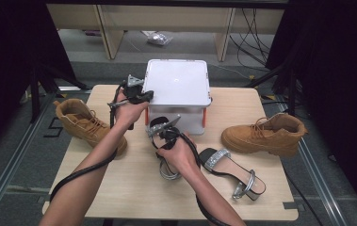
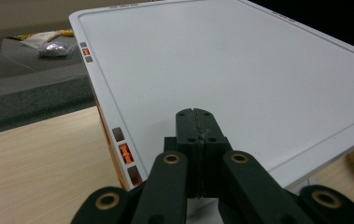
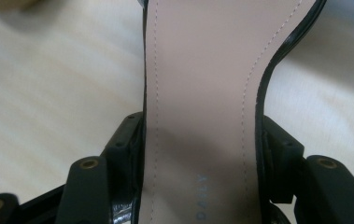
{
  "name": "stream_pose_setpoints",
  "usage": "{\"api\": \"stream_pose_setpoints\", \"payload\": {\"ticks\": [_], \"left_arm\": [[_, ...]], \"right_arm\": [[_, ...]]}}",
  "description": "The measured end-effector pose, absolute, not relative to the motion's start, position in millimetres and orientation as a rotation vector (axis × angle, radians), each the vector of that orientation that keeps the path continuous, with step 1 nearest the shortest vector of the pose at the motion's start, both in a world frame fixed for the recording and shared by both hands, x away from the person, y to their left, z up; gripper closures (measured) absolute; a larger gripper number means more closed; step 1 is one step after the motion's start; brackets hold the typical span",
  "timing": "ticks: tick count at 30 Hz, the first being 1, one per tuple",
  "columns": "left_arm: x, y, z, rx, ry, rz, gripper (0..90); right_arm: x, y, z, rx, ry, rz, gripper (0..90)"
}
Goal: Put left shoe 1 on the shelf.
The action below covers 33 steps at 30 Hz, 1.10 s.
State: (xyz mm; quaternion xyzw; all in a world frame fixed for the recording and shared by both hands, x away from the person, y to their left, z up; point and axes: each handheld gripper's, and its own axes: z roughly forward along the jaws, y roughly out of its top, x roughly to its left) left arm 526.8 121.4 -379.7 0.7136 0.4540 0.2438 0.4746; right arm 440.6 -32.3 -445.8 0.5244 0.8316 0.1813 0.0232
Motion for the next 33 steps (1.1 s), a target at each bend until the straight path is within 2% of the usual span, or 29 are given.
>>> {"api": "stream_pose_setpoints", "payload": {"ticks": [9, 20, 25, 33], "left_arm": [[526, 121, -380, 1.754, 1.098, 0.605, 89.5], [527, 122, -380, 1.746, 1.103, 0.597, 89.5], [527, 122, -380, 1.747, 1.102, 0.596, 89.5], [527, 122, -380, 1.749, 1.097, 0.595, 89.5]], "right_arm": [[472, -18, -456, 1.625, 2.534, 0.56, 43.0], [484, -13, -468, 1.602, 2.496, 0.585, 43.0], [486, -9, -466, 1.76, 2.442, 0.561, 42.9], [488, -6, -471, 1.733, 2.456, 0.512, 42.1]]}}
